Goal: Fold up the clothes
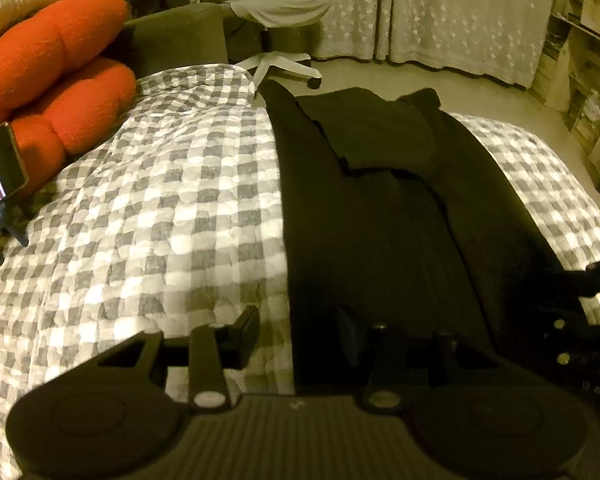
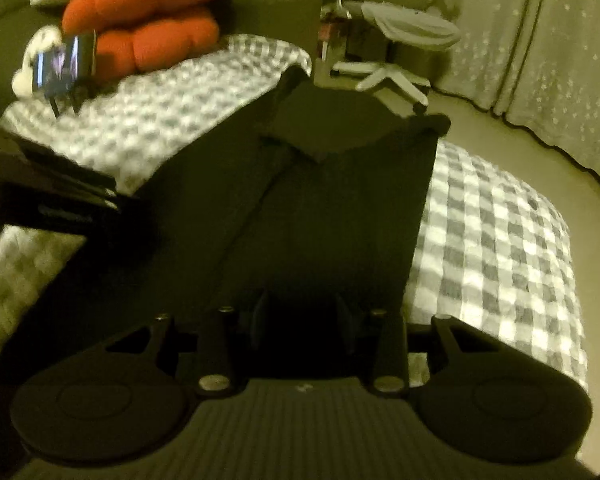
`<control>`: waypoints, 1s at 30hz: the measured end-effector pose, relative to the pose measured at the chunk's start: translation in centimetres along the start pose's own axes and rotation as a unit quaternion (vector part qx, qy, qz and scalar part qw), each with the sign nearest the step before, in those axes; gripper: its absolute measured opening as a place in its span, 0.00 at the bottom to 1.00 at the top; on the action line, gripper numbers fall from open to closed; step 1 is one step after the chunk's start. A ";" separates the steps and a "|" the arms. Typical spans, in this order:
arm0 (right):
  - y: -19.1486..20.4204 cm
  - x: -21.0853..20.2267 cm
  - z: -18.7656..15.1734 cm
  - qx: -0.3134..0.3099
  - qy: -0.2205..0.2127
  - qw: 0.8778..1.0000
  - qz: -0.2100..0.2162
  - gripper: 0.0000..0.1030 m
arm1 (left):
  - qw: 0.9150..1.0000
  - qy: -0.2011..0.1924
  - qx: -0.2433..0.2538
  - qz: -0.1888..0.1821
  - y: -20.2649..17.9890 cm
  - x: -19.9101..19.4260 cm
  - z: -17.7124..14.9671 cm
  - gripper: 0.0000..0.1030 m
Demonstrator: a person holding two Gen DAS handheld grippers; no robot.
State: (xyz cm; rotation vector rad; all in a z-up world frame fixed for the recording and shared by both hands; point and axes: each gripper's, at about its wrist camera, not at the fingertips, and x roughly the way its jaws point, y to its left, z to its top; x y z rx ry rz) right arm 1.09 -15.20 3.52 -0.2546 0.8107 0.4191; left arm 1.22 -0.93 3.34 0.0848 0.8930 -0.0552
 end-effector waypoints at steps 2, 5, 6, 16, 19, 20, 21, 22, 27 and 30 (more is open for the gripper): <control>-0.1 -0.3 -0.1 0.006 -0.001 1.000 0.004 0.39 | 1.000 0.002 0.004 0.004 -0.1 0.0 -0.4 0.42; -0.3 -1.0 -0.4 0.011 -0.004 1.000 0.012 0.39 | 1.000 -0.005 0.013 0.009 -0.3 -0.3 -1.0 0.44; -0.3 -1.1 -0.6 0.009 -0.002 1.000 0.012 0.39 | 1.000 -0.007 0.014 0.012 -0.2 -0.4 -1.2 0.44; -0.3 -2.9 -2.9 -0.006 -0.012 0.999 0.029 0.38 | 1.000 -0.008 0.022 0.014 -0.3 -1.9 -2.9 0.45; -0.6 -3.0 -3.4 -0.007 -0.010 0.999 0.031 0.38 | 1.000 -0.007 0.019 0.017 -0.4 -1.9 -2.9 0.45; -0.6 -3.0 -3.6 -0.007 -0.008 0.999 0.030 0.38 | 1.000 -0.005 0.015 0.018 -0.4 -1.9 -2.9 0.45; -0.6 -3.0 -3.6 -0.008 -0.008 0.999 0.030 0.38 | 1.000 -0.005 0.012 0.019 -0.4 -1.8 -2.9 0.45; -0.5 -3.0 -3.6 -0.010 -0.009 0.999 0.029 0.38 | 1.000 -0.006 0.013 0.021 -0.5 -1.8 -2.9 0.45; 0.0 -3.6 -3.7 -0.020 -0.021 0.999 0.029 0.38 | 0.999 -0.012 0.018 0.027 -0.8 -2.4 -3.6 0.45; 0.0 -4.5 -3.5 -0.018 -0.044 0.999 0.027 0.38 | 1.000 -0.013 0.010 0.023 -0.7 -3.1 -4.2 0.45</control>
